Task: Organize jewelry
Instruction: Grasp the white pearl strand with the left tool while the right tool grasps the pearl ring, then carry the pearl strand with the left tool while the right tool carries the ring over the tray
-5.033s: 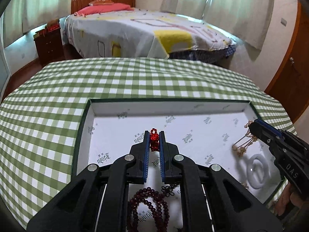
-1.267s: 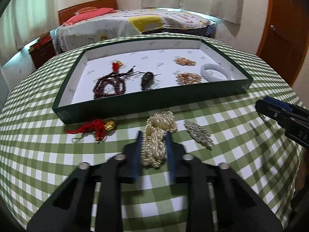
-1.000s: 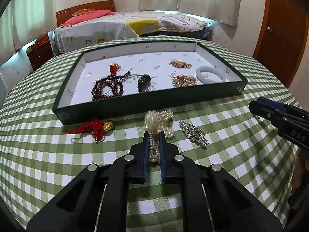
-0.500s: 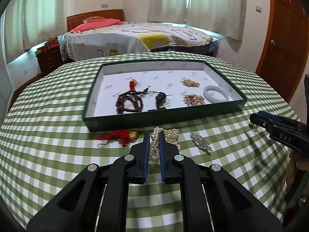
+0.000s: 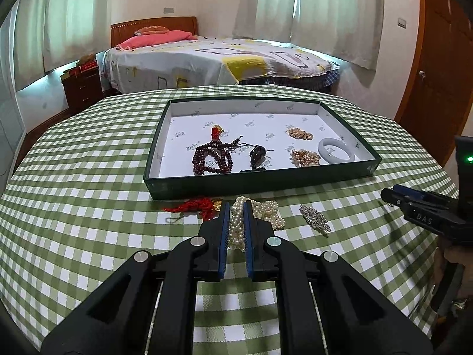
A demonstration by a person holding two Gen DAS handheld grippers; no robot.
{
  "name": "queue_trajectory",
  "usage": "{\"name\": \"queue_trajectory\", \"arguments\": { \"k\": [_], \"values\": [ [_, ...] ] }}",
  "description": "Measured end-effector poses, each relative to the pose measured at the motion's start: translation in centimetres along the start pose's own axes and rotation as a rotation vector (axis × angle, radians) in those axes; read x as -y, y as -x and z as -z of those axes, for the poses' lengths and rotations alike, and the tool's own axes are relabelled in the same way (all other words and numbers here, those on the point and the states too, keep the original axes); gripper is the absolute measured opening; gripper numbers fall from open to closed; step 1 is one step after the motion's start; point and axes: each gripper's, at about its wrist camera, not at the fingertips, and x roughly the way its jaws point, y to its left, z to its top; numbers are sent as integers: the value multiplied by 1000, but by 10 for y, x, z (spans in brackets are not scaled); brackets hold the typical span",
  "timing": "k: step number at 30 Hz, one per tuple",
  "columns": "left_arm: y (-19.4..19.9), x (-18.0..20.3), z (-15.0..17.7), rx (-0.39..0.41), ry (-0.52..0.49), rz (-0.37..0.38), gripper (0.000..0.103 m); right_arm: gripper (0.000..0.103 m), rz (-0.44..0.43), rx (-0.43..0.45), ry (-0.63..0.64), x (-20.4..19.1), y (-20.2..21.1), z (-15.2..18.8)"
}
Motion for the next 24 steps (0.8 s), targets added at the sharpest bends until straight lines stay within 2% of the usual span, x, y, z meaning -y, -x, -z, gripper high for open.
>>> {"name": "queue_trajectory", "arguments": {
  "k": [4,6,15,24],
  "values": [
    [3,-1,-1,4,3,0,10,36,2,-19,15,-3,-4,2],
    [4,-1,-1,4,2,-1,10,19,-6,-23,20,-4,-3,2],
    [10,0,-2,19,-4,-4,10,19,-26,-14,40,-10,0,4],
    [22,0,-7,51,-5,-8,10,19,-42,31,50,-16,16,-2]
  ]
}}
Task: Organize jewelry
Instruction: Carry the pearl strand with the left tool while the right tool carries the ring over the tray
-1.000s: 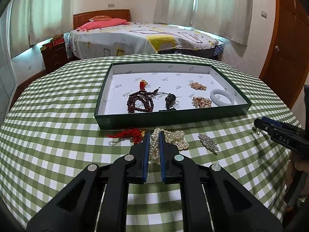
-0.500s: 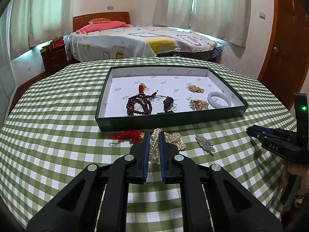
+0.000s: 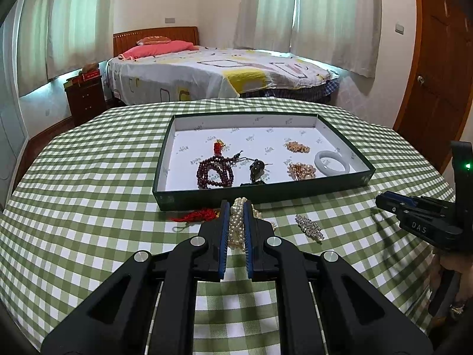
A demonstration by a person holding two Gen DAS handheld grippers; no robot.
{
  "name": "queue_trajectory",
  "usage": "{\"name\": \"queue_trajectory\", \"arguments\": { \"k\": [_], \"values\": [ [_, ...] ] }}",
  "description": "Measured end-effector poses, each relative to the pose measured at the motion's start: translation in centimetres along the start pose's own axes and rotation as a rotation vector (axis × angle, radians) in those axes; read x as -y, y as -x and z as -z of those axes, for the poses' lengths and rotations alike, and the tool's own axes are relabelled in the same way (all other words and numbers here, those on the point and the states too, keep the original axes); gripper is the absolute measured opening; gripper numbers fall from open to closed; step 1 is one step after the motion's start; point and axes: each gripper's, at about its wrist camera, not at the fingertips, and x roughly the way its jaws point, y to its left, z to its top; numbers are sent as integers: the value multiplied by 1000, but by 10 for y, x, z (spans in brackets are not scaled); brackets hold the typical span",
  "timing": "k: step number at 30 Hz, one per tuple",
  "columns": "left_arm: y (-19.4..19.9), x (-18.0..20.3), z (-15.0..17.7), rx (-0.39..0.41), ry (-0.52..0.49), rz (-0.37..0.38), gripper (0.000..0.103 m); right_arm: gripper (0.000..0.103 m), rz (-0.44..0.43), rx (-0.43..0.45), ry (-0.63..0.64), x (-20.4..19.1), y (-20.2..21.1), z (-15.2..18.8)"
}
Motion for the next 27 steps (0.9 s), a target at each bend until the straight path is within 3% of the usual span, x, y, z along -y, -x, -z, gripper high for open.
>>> {"name": "queue_trajectory", "arguments": {
  "k": [27],
  "values": [
    [32,2,-27,99,1,4,10,19,-60,93,18,-19,35,-23]
  ]
}}
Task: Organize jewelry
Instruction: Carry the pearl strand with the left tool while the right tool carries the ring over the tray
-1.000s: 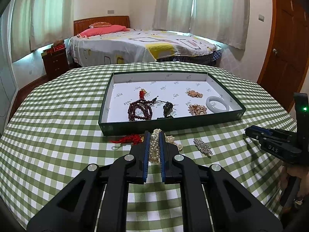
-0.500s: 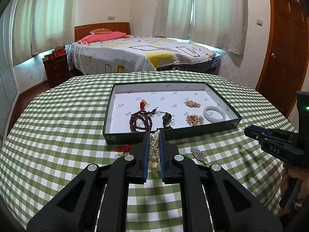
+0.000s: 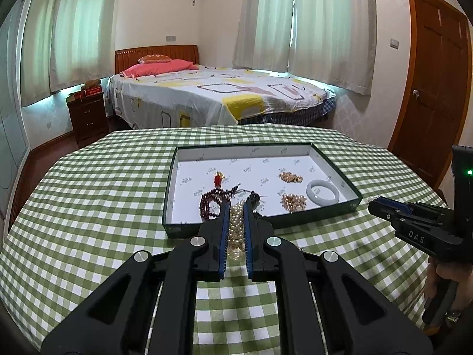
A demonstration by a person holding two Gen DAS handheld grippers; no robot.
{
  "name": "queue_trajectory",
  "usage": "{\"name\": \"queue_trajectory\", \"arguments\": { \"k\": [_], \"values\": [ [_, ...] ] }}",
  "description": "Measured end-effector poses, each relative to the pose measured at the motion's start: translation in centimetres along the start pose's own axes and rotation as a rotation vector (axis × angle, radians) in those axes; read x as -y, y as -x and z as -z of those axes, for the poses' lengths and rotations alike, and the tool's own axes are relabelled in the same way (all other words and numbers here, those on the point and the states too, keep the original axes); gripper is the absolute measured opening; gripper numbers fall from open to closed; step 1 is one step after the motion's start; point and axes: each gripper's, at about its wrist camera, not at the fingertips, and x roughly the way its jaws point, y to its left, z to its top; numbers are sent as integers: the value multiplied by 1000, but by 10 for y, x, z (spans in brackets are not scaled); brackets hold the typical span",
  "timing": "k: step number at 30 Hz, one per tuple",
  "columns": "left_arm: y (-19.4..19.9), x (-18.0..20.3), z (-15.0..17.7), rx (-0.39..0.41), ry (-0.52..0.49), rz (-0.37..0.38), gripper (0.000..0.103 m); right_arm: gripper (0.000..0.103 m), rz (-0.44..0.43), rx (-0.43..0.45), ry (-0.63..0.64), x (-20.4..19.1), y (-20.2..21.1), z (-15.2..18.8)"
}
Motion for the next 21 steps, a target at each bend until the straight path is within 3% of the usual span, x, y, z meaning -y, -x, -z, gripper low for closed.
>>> {"name": "queue_trajectory", "arguments": {
  "k": [12,21],
  "values": [
    [8,4,-28,64,2,10,10,19,-17,71,11,-9,11,-29],
    [-8,9,-54,93,16,18,10,19,-14,129,40,-16,9,-59]
  ]
}}
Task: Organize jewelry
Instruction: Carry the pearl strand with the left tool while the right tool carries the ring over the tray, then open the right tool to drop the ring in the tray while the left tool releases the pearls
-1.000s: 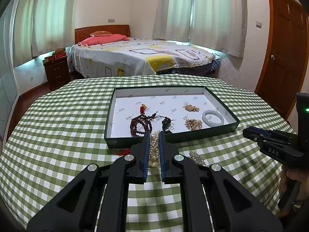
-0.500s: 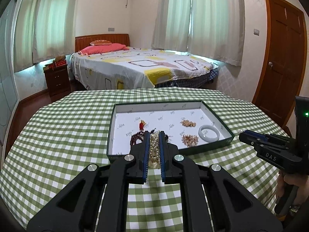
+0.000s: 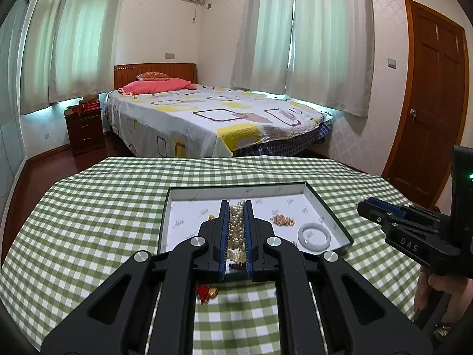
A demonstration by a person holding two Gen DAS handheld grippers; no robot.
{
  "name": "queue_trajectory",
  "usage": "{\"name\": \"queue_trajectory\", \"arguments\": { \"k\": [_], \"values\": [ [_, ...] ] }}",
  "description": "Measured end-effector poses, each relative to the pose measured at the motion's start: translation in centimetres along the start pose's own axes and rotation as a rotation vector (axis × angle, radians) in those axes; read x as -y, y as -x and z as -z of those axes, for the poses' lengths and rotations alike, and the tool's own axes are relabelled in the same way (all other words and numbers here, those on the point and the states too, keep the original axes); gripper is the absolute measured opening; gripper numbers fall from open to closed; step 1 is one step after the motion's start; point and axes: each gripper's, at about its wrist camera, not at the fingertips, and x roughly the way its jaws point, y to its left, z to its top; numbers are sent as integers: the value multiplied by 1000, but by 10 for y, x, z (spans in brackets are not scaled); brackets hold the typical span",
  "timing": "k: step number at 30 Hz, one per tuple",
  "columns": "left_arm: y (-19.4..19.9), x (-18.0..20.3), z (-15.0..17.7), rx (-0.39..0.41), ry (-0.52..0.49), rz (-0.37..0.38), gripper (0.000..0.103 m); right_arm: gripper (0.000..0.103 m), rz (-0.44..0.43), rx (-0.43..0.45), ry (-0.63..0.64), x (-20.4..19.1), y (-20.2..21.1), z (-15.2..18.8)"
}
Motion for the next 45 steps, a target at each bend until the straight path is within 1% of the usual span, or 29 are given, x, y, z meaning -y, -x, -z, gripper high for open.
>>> {"name": "queue_trajectory", "arguments": {
  "k": [6,14,19,23,27,30,34,36,40,45],
  "values": [
    [-21,3,-21,26,4,-7,10,19,3,36,24,-3,-12,-21],
    [-77,4,-46,28,21,-23,10,19,10,63,32,3,-43,-47],
    [-115,5,-56,29,42,-31,10,19,16,65,36,10,-74,-58],
    [-156,7,-43,-55,48,-33,10,19,23,13,32,18,-105,-52],
    [-195,7,-23,-162,41,-58,10,19,17,-82,16,28,-140,-39],
    [-212,5,-10,-221,35,-69,10,19,27,-142,15,34,-157,-31],
    [-231,4,1,-294,26,-83,10,19,34,-197,18,35,-169,-22],
    [-237,4,5,-320,26,-89,10,19,36,-218,18,36,-173,-20],
    [-241,8,10,-346,12,-113,10,19,43,-259,19,38,-182,-16],
    [-246,11,10,-373,4,-118,10,19,50,-277,24,37,-185,-16]
  ]
}}
